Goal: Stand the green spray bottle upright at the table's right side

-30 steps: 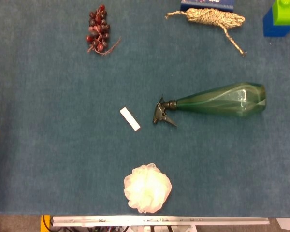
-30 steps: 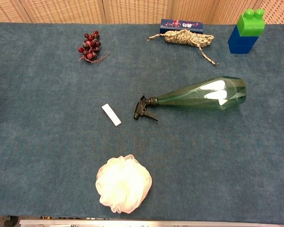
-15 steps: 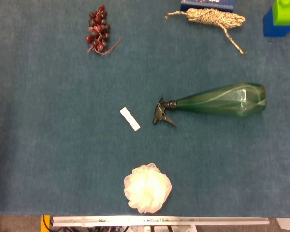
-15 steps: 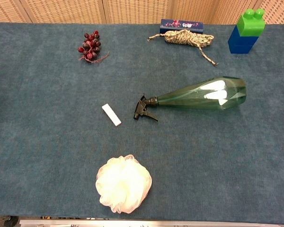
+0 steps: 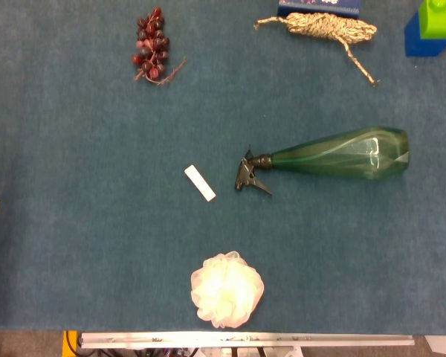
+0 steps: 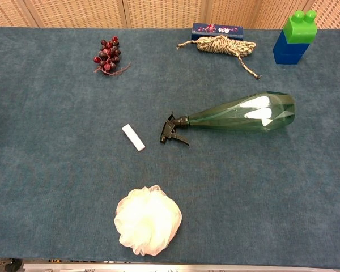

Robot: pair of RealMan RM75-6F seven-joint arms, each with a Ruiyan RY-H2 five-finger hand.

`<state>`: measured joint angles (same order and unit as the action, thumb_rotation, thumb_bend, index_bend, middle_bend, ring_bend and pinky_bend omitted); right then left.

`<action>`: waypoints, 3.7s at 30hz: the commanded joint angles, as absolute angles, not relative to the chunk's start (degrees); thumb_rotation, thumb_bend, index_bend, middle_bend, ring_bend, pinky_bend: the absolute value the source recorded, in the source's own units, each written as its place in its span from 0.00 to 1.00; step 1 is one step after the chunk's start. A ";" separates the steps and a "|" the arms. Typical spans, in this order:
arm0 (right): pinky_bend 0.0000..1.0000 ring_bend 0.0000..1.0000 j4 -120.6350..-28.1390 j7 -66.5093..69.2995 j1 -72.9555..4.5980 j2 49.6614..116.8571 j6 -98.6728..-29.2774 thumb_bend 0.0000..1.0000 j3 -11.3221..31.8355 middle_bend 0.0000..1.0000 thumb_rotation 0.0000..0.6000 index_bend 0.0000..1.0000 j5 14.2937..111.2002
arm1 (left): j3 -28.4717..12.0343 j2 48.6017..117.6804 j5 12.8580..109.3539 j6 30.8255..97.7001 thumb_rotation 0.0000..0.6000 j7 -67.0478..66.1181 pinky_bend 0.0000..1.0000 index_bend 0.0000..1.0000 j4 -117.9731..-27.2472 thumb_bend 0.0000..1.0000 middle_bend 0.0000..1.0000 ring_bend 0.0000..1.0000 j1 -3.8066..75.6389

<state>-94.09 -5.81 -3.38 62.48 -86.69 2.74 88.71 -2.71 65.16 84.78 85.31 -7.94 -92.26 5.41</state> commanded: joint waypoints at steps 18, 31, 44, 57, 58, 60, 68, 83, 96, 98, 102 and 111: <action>0.27 0.11 -94.38 -5.50 -4.21 62.33 -84.81 0.00 1.66 0.21 1.00 0.35 89.93 | -2.76 65.20 84.69 85.34 1.00 -8.12 0.00 0.00 -92.23 0.00 0.00 0.00 5.40; 0.26 0.10 -99.16 -9.82 -6.32 61.55 -81.40 0.00 2.08 0.19 1.00 0.33 89.20 | -2.77 65.21 84.69 85.35 1.00 -8.15 0.00 0.00 -92.22 0.00 0.00 0.00 5.40; 0.25 0.10 -110.38 -25.42 -13.99 63.98 -69.85 0.00 4.05 0.19 1.00 0.33 83.81 | -2.77 65.21 84.69 85.36 1.00 -8.16 0.00 0.00 -92.22 0.00 0.00 0.00 5.39; 0.23 0.09 -111.21 -41.23 -23.63 74.20 -62.38 0.00 8.10 0.18 1.00 0.28 69.24 | -2.78 65.22 84.69 85.35 1.00 -8.15 0.00 0.00 -92.20 0.00 0.00 0.00 5.40; 0.23 0.09 -111.23 -42.43 -24.29 74.98 -62.26 0.00 8.30 0.18 1.00 0.28 68.05 | -2.78 65.22 84.69 85.36 1.00 -8.15 0.00 0.00 -92.19 0.00 0.00 0.00 5.40; 0.23 0.09 -111.21 -45.53 -26.02 77.11 -62.21 0.00 8.75 0.18 1.00 0.28 64.86 | -2.77 65.21 84.70 85.36 1.00 -8.15 0.00 0.00 -92.21 0.00 0.00 0.00 5.40; 0.23 0.09 -109.45 -52.51 -31.46 83.25 -62.41 0.00 9.45 0.18 1.00 0.28 56.12 | -2.78 65.21 84.69 85.34 1.00 -8.14 0.00 0.00 -92.20 0.00 0.00 0.00 5.41; 0.23 0.09 -103.31 -57.57 -38.94 90.59 -64.88 0.00 9.67 0.18 1.00 0.28 45.64 | -2.78 65.23 84.70 85.36 1.00 -8.15 0.00 0.00 -92.19 0.00 0.00 0.00 5.40; 0.23 0.09 -99.19 -59.46 -42.96 93.63 -65.82 0.00 9.47 0.18 1.00 0.28 37.14 | -2.78 65.23 84.70 85.36 1.00 -8.15 0.00 0.00 -92.18 0.00 0.00 0.00 5.41; 0.23 0.09 -98.61 -59.45 -43.50 93.91 -65.84 0.00 9.40 0.18 1.00 0.28 36.19 | -2.79 65.21 84.70 85.35 1.00 -8.15 0.00 0.00 -92.19 0.00 0.00 0.00 5.41; 0.23 0.09 -97.70 -58.94 -44.37 94.33 -65.39 0.00 9.15 0.18 1.00 0.28 35.00 | -2.78 65.22 84.68 85.34 1.00 -8.16 0.00 0.00 -92.20 0.00 0.00 0.00 5.41; 0.23 0.09 -96.03 -57.67 -46.03 95.16 -64.39 0.00 8.25 0.19 1.00 0.28 33.64 | -2.78 65.23 84.70 85.37 1.00 -8.16 0.00 0.00 -92.19 0.00 0.00 0.00 5.40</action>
